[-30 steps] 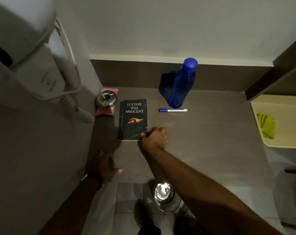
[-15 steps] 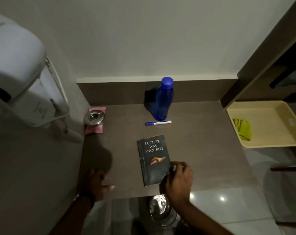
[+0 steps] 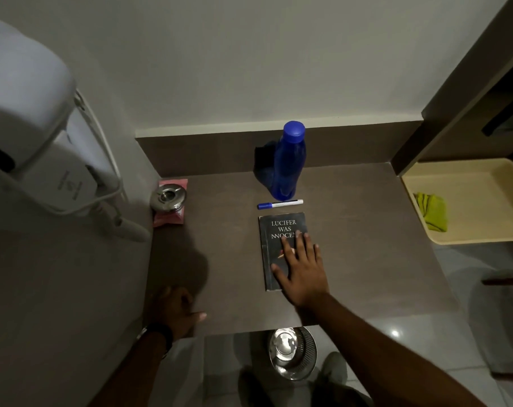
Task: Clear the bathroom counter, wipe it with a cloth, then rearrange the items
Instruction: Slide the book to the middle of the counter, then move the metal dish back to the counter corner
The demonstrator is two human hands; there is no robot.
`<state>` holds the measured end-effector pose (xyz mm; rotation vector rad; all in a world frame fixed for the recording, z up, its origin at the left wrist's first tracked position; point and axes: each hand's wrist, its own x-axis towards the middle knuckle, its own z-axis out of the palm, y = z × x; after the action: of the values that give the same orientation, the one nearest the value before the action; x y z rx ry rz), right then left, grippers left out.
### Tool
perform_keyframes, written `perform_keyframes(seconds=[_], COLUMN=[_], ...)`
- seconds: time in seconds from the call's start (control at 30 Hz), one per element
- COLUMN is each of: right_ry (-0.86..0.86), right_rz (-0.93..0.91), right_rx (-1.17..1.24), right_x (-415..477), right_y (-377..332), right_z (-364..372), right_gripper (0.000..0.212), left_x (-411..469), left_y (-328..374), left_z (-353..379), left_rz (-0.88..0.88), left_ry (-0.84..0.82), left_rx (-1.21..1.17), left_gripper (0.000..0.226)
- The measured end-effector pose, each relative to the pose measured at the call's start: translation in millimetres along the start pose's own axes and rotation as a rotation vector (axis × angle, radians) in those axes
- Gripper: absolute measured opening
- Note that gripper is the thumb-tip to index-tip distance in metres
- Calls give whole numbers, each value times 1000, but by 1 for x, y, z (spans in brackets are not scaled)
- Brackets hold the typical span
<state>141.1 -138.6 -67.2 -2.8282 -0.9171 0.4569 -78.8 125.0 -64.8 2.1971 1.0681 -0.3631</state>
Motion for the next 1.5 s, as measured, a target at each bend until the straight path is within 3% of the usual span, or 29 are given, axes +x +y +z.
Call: perform_keyframes(seconds=[0.4, 0.5, 0.6, 0.67, 0.8, 0.97, 1.03, 1.2, 1.3, 1.5], right_ry=[-3, 140, 305, 252, 24, 1, -26, -44, -12, 71], right_rz=[-16, -38, -237, -351, -411, -366, -362, -343, -345, -300], right_rx=[-6, 52, 196, 263, 320, 261, 170, 55, 115, 252], right_x=[9, 12, 30, 53, 102, 158, 174, 181, 155, 38], right_y=[0, -26, -83, -126, -191, -239, -245, -246, -228, -106], right_z=[-5, -12, -23, -34, -47, -49, -45, -45, -56, -44], right_gripper=[82, 79, 59, 50, 53, 73, 68, 61, 59, 46], left_x=[-11, -13, -14, -16, -16, -16, -16, -15, -14, -3], left_y=[10, 9, 10, 12, 16, 16, 15, 15, 15, 1], left_z=[-4, -5, -8, -10, -12, -11, -9, -7, -7, 4], left_rz=[4, -1, -2, 8, 34, 36, 26, 4, 19, 106], left_ry=[59, 62, 47, 61, 74, 76, 45, 27, 58, 84], left_rx=[69, 41, 45, 34, 12, 27, -32, -75, -52, -46], left_gripper=[45, 47, 48, 47, 47, 47, 48, 46, 47, 50])
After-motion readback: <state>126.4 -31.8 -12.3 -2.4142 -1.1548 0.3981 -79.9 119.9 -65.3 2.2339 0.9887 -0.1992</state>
